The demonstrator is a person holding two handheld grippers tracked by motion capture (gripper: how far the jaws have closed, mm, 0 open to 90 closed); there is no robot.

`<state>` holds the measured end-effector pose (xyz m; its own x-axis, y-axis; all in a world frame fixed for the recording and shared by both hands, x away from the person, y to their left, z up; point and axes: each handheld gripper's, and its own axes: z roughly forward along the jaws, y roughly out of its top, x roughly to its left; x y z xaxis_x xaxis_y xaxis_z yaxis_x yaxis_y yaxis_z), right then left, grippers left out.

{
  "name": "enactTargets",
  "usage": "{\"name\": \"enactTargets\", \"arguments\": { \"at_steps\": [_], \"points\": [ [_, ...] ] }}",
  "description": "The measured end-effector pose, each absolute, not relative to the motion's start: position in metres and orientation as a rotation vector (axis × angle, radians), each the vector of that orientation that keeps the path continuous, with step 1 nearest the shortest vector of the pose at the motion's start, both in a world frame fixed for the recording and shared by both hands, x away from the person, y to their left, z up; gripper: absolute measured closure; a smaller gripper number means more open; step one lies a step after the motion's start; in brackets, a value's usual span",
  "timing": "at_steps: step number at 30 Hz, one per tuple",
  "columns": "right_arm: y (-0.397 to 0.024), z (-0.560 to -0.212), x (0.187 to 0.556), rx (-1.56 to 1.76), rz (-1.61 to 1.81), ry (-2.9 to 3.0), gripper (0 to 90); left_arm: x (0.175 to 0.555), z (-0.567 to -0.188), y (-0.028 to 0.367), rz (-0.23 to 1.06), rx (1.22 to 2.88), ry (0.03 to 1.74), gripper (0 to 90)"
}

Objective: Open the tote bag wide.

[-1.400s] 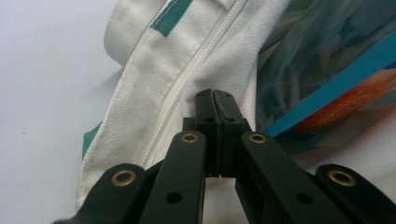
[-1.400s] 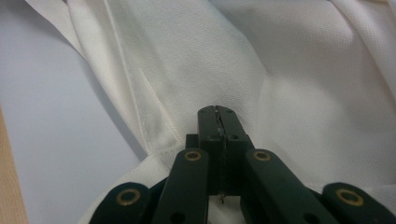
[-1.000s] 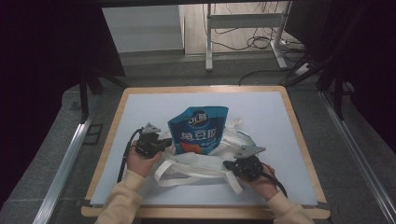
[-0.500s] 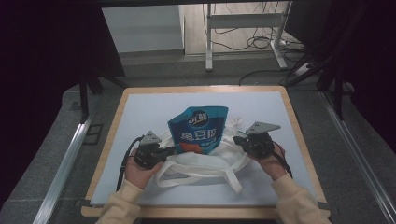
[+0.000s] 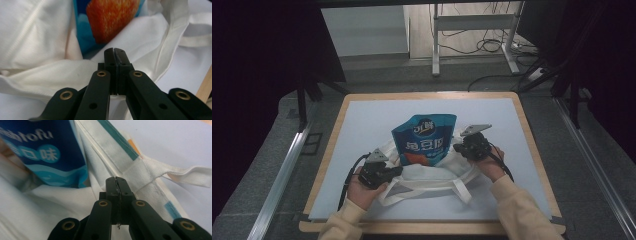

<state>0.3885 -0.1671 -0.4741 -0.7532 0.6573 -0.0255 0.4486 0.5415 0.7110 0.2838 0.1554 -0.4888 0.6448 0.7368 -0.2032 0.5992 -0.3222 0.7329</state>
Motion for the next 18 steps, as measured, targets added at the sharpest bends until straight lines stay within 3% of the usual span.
{"name": "enactTargets", "arguments": {
  "at_steps": [18],
  "points": [
    [-0.169,-0.492,0.411,0.986,0.986,2.457,89.3,0.277,-0.511,0.145,0.154,2.153,1.026,89.9]
  ]
}}
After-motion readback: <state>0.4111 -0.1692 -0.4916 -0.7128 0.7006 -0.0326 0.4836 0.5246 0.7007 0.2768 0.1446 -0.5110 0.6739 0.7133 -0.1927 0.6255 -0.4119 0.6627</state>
